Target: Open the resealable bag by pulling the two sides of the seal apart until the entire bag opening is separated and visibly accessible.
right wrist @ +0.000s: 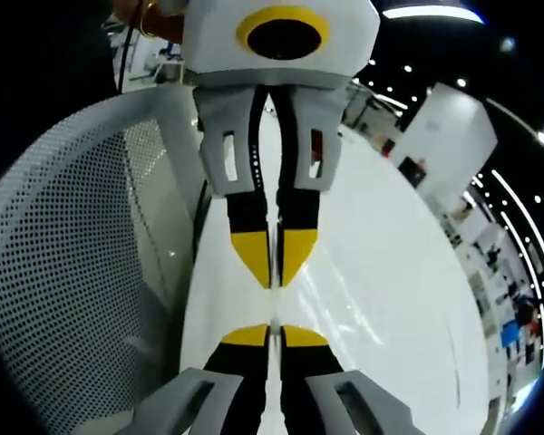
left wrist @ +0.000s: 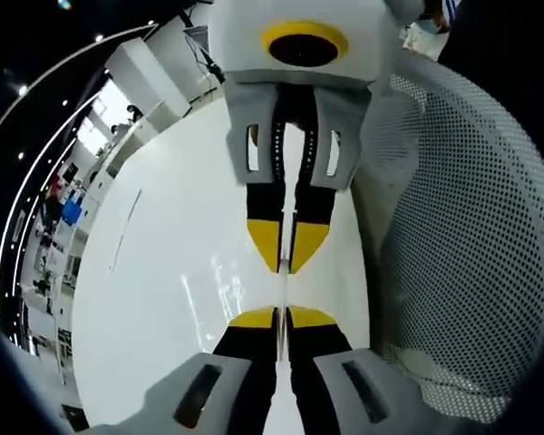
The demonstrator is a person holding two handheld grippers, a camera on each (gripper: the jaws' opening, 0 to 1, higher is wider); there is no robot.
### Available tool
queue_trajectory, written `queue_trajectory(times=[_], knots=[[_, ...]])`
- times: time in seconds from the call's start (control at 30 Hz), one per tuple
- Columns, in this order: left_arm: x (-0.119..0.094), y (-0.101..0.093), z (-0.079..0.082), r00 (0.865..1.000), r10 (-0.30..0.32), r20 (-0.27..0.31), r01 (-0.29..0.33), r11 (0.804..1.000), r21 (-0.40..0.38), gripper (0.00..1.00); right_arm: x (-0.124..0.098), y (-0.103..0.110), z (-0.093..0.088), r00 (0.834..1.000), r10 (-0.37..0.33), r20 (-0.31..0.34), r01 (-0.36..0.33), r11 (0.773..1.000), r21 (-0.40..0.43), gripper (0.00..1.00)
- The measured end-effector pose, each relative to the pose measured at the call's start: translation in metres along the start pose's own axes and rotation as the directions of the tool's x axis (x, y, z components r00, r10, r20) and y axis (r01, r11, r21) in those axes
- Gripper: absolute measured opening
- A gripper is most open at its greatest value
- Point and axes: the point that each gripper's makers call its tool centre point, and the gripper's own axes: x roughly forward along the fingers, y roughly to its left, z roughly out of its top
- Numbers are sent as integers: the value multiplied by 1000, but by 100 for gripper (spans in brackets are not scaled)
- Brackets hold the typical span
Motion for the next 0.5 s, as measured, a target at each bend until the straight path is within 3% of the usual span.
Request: queue_trajectory(times=[0.5], knots=[[3,0,8,1000,-16,27,16,1000,-2,0,-1,-2,3,1000,-7,5,7,1000,6,0]])
